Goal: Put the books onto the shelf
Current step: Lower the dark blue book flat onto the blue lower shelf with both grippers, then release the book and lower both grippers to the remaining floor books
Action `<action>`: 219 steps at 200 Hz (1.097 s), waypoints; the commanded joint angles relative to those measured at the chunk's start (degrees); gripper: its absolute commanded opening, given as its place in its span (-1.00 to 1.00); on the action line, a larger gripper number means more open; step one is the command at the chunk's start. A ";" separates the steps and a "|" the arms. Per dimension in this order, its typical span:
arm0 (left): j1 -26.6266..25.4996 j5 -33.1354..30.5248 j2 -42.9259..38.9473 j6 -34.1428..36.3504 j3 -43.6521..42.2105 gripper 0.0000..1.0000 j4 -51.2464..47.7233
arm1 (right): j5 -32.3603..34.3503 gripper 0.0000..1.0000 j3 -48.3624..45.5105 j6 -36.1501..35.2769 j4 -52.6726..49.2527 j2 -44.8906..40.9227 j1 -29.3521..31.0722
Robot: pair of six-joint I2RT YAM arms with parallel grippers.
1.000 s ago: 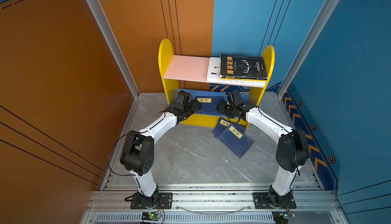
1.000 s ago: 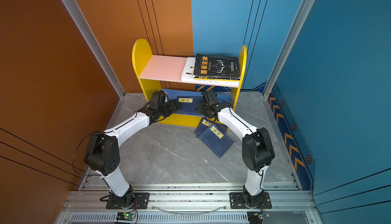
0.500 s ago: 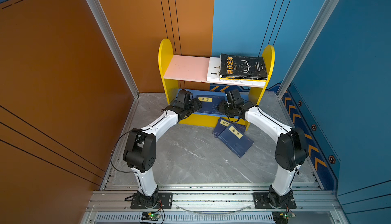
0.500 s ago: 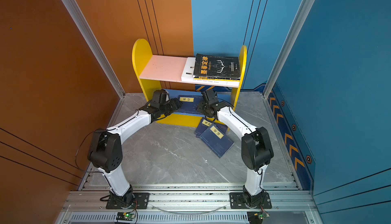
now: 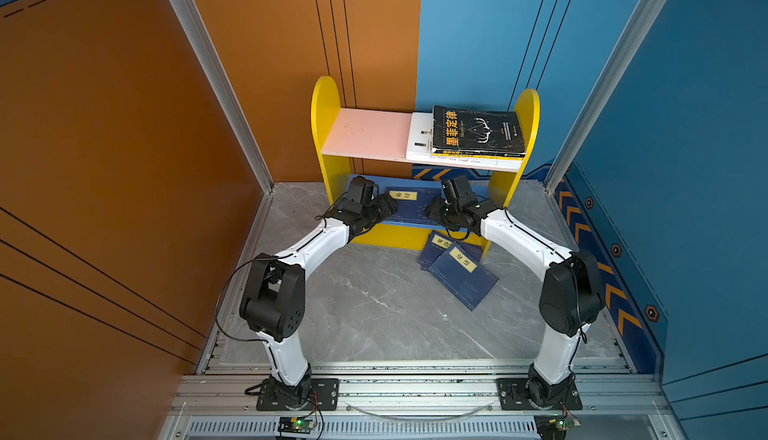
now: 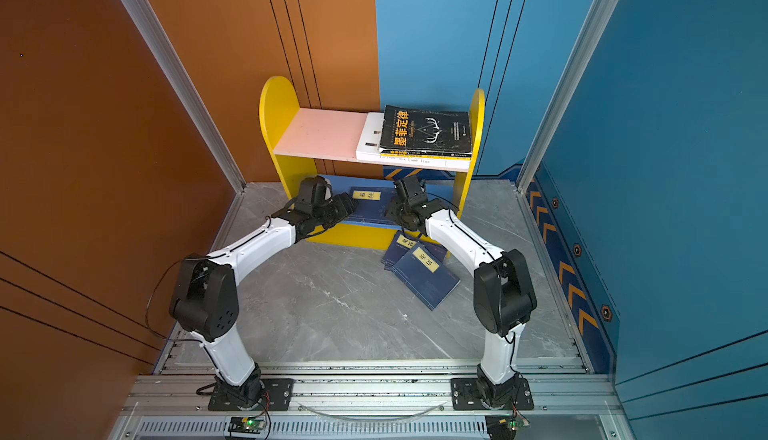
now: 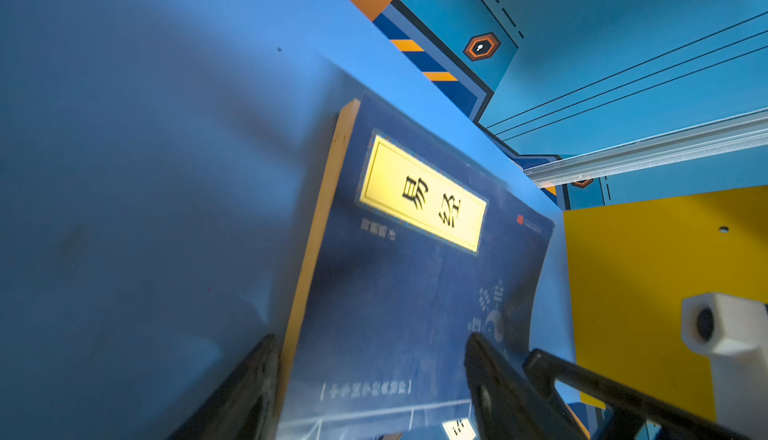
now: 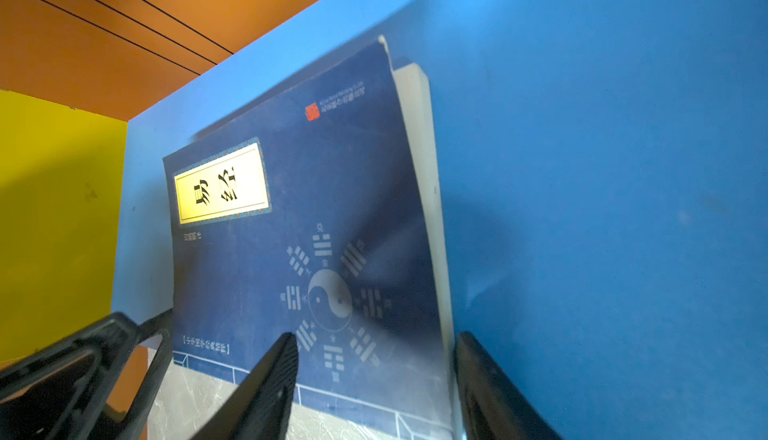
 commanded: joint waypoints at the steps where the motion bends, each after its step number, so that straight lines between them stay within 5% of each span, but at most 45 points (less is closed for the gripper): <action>1: 0.44 -1.31 -5.33 2.42 -2.38 0.45 0.66 | 3.21 0.26 -0.85 -4.45 -7.25 -3.74 0.94; 78: -2.47 0.11 -19.05 5.05 -14.07 0.47 0.60 | 8.08 0.36 -14.40 -12.28 -8.60 -21.76 7.12; 143: -13.01 -9.85 -23.64 -8.21 -26.31 0.48 3.28 | 16.81 0.99 -35.52 -8.07 -4.38 -38.22 4.38; 219: -20.68 -8.52 -12.30 -18.55 -25.93 0.51 8.17 | -3.25 1.00 -44.83 -13.76 10.25 -33.14 -12.98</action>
